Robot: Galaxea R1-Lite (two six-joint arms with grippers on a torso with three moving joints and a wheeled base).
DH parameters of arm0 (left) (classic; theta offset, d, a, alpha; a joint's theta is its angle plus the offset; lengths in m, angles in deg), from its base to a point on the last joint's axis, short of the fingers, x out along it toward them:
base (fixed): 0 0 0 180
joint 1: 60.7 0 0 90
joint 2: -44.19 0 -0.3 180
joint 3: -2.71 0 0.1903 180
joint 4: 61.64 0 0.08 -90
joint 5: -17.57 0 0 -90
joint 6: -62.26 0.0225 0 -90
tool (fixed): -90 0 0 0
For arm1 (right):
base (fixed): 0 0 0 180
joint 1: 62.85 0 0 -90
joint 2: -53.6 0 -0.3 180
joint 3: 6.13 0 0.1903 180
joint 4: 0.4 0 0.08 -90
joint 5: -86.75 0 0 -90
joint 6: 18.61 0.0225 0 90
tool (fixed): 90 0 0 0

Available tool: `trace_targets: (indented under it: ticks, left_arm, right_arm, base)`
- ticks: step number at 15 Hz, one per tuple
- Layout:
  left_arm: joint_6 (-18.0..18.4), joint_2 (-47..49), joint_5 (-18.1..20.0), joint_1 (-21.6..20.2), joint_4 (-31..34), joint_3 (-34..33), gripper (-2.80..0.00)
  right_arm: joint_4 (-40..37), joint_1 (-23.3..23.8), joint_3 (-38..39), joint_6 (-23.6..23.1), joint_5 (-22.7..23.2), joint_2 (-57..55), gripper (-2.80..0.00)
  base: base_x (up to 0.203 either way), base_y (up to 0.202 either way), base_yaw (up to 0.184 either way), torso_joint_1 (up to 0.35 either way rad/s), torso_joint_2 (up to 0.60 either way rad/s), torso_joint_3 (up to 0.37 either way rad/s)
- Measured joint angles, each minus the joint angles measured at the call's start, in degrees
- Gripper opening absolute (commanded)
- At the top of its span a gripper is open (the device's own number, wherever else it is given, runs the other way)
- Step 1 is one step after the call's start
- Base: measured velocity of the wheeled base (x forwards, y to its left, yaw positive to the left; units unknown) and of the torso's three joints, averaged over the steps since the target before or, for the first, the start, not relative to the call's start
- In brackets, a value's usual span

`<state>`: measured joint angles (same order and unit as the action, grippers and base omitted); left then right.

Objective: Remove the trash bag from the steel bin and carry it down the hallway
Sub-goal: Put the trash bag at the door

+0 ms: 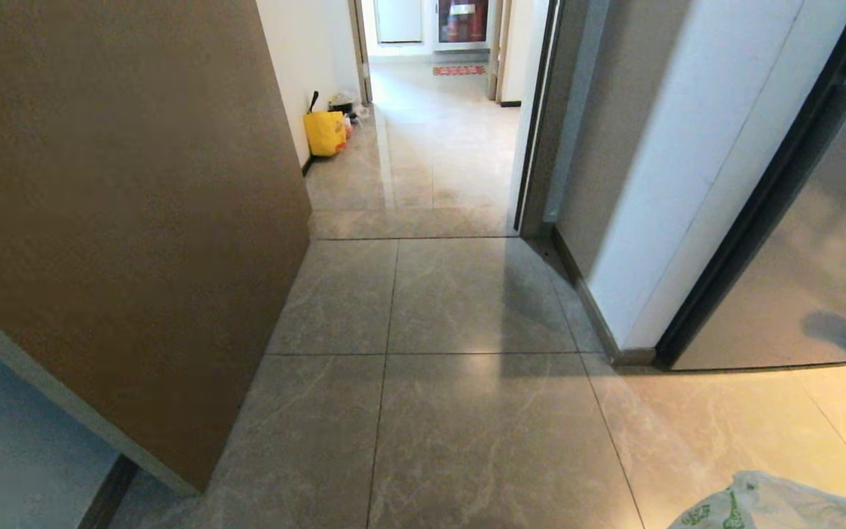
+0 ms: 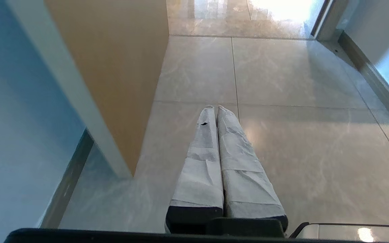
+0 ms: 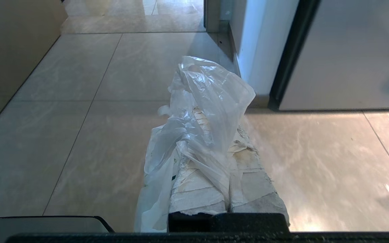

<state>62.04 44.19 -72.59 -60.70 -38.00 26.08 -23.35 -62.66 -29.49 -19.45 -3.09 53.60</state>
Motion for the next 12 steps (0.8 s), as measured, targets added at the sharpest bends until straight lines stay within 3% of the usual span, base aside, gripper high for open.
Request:
trace_targets:
  ticks: [12]
  left_arm:
    - [0.0, 0.0, 0.0, 0.0, 0.0, 0.0, -2.8]
  right_arm:
    - [0.0, 0.0, 0.0, 0.0, 0.0, 0.0, -2.8]
  base:
    - [0.192, 0.0, 0.0, 0.001, 0.0, 0.003]
